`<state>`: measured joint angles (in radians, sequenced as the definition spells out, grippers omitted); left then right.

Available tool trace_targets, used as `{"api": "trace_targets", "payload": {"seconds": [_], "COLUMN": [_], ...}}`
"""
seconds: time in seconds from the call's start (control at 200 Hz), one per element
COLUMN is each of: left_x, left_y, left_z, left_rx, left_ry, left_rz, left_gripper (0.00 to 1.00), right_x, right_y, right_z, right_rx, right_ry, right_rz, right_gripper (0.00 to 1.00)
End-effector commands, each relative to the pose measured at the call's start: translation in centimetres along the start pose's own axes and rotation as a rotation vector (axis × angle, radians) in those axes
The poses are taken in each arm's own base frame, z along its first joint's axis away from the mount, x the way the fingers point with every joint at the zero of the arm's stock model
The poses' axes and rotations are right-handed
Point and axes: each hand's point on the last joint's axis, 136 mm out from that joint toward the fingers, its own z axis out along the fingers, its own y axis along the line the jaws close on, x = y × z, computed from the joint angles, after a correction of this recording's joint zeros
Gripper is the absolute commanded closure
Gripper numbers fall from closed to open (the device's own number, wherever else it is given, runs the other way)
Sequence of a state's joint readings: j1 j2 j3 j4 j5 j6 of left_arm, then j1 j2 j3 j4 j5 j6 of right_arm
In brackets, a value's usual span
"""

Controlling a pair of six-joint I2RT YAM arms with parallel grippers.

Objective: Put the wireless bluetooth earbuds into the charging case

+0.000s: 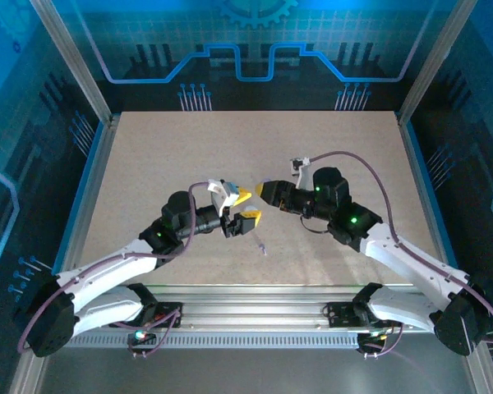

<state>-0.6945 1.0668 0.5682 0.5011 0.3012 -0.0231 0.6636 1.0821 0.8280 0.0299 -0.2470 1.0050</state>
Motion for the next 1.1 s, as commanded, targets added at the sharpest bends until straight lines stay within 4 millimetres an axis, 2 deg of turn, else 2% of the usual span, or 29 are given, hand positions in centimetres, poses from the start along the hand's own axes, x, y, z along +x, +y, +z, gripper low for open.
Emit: {"api": "trace_targets", "payload": {"seconds": [0.0,0.19,0.505,0.705,0.88,1.005,1.096], "left_x": [-1.5,-1.7,-1.6,-2.5,-2.8,-2.8,-2.8], "left_y": [0.2,0.5,0.9,0.9,0.4,0.1,-0.1], "left_z": [0.1,0.3,0.8,0.3,-0.1,-0.2,-0.3], "left_rx": [-0.032,-0.056,-0.083,-0.098,-0.079,-0.066,-0.057], "left_ry": [-0.077,-0.092,-0.103,-0.138,-0.135,-0.123,-0.114], "left_rz": [0.032,0.025,0.004,0.013,0.014,0.011,0.008], "left_gripper": [0.34,0.38,0.39,0.48,0.65,0.74,0.76], "right_x": [0.3,0.9,1.3,1.8,2.1,2.0,1.6], "right_y": [1.1,1.4,2.5,2.3,2.4,2.4,2.6], "right_z": [0.1,0.3,0.5,0.7,0.9,0.9,0.2], "right_rx": [-0.047,-0.066,-0.097,-0.093,-0.095,-0.083,-0.055], "right_ry": [-0.006,-0.004,0.001,0.010,0.019,0.017,0.013], "right_rz": [-0.008,-0.003,-0.012,-0.006,-0.013,-0.033,-0.092], "right_gripper": [0.54,0.54,0.54,0.54,0.53,0.46,0.33]}}
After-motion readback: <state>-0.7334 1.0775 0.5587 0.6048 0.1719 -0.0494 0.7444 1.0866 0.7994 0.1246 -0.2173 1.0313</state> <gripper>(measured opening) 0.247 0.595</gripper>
